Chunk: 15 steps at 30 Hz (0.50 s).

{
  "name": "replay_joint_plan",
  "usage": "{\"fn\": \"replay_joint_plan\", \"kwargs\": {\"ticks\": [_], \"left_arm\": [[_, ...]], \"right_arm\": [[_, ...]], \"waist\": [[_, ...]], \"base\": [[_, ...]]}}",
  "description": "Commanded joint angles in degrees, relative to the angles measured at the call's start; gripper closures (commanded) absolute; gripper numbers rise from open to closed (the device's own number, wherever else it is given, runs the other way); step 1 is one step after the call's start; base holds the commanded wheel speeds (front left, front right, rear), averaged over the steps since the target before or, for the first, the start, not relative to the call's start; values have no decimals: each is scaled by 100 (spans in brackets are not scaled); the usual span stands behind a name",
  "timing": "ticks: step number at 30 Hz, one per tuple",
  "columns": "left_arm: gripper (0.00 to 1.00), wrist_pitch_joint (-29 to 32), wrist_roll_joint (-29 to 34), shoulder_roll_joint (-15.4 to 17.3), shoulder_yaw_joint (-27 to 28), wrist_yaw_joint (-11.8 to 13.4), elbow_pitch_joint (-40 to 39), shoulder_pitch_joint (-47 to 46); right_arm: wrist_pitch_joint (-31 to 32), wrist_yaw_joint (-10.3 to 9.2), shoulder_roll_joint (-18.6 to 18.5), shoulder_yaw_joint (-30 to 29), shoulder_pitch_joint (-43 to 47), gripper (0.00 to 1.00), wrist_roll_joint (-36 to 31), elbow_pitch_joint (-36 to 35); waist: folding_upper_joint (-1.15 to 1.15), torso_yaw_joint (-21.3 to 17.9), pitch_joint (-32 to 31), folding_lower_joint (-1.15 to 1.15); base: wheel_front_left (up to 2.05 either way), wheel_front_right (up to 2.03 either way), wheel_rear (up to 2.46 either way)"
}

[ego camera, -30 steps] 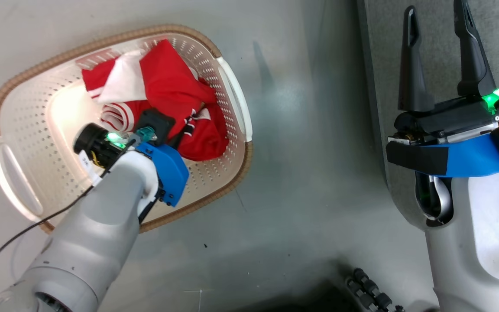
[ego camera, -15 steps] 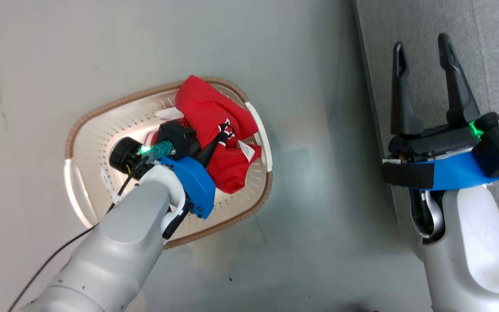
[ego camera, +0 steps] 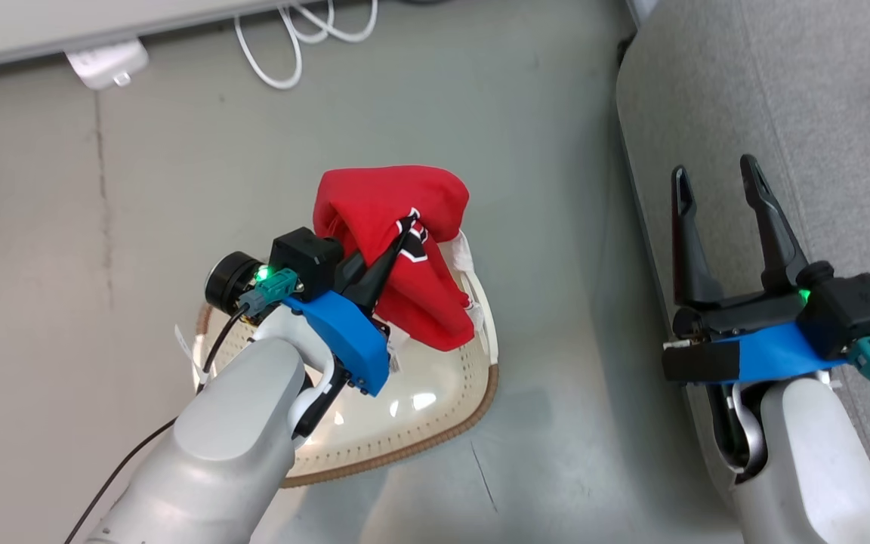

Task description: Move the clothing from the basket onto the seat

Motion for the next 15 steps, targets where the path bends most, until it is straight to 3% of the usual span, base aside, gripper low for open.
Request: {"fn": "replay_joint_plan", "kwargs": {"ticks": [1, 15], "left_arm": [[100, -29, 64, 33, 101, 3, -110, 104], [100, -28, 513, -119, 472, 3, -667, 587]], "right_arm": [[-4, -2, -29, -9, 106, 0, 23, 18], [-4, -2, -76, 62, 878, 0, 72, 206]], "waist": [[0, 113, -326, 1], [0, 338, -1510, 1]], "base": [[0, 0, 0], [0, 0, 0]]}}
